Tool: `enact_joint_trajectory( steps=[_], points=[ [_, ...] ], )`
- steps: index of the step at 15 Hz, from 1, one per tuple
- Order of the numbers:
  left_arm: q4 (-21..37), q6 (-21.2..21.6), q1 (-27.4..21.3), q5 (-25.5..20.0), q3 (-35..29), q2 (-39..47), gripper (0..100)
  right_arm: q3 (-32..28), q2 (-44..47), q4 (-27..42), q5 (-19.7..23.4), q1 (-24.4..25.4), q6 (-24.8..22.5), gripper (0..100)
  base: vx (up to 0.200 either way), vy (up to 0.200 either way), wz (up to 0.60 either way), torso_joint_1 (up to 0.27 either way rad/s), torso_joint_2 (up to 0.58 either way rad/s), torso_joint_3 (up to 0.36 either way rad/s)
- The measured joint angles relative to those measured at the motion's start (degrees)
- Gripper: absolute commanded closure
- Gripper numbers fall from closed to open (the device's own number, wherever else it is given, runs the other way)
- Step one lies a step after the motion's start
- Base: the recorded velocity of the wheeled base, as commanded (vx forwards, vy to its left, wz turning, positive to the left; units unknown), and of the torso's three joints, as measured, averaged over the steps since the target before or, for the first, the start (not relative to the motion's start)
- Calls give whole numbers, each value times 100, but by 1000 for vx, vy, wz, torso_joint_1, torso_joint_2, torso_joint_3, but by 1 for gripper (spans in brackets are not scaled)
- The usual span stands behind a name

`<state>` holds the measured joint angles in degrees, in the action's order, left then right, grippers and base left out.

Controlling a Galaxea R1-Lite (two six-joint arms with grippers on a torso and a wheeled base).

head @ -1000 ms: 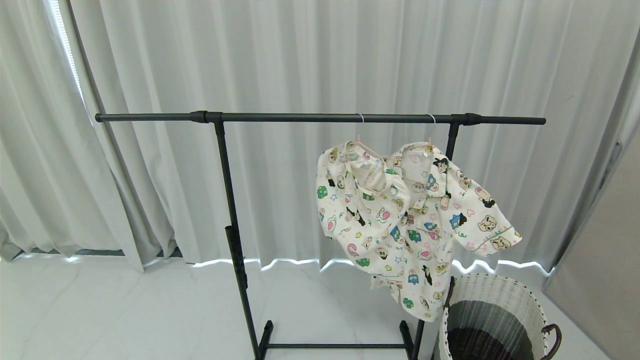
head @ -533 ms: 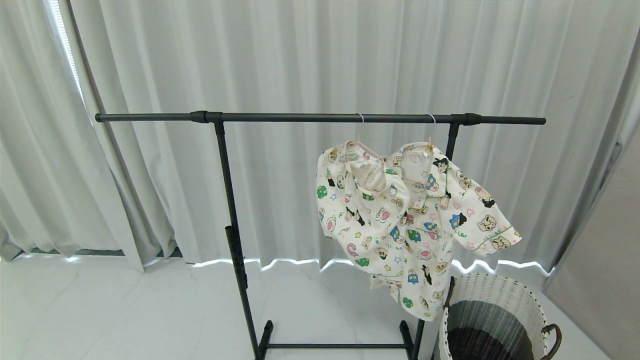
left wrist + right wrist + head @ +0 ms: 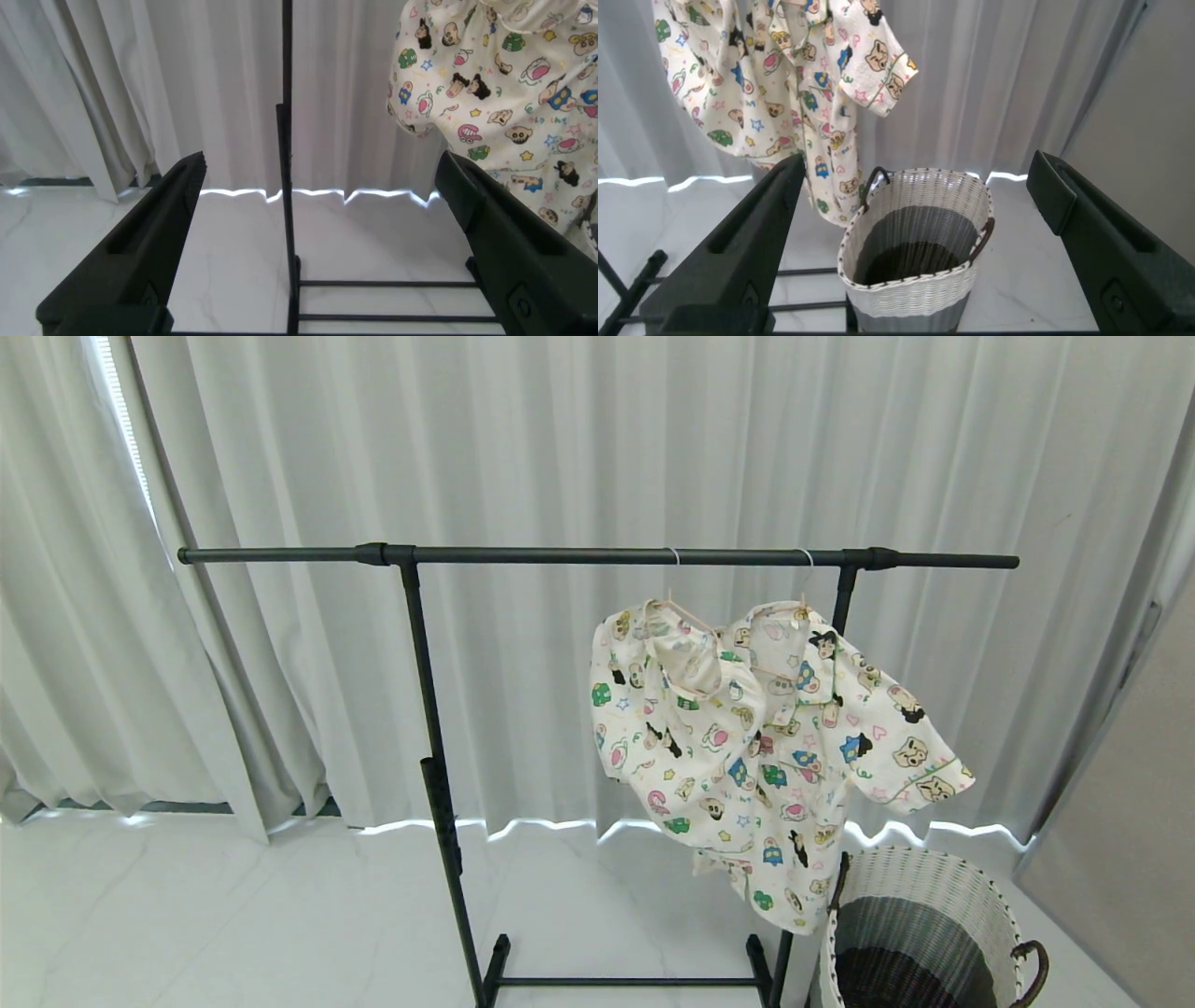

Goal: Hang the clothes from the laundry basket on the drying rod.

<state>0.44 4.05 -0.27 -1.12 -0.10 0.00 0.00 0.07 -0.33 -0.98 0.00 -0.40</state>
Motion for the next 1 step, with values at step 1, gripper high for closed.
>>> enact_joint_trajectory(
  steps=[1],
  points=[
    [-1, 0, 0, 0, 0, 0, 0, 0, 0, 1, 0, 0, -20, 0, 0, 0, 0, 0, 0, 0]
  ],
)
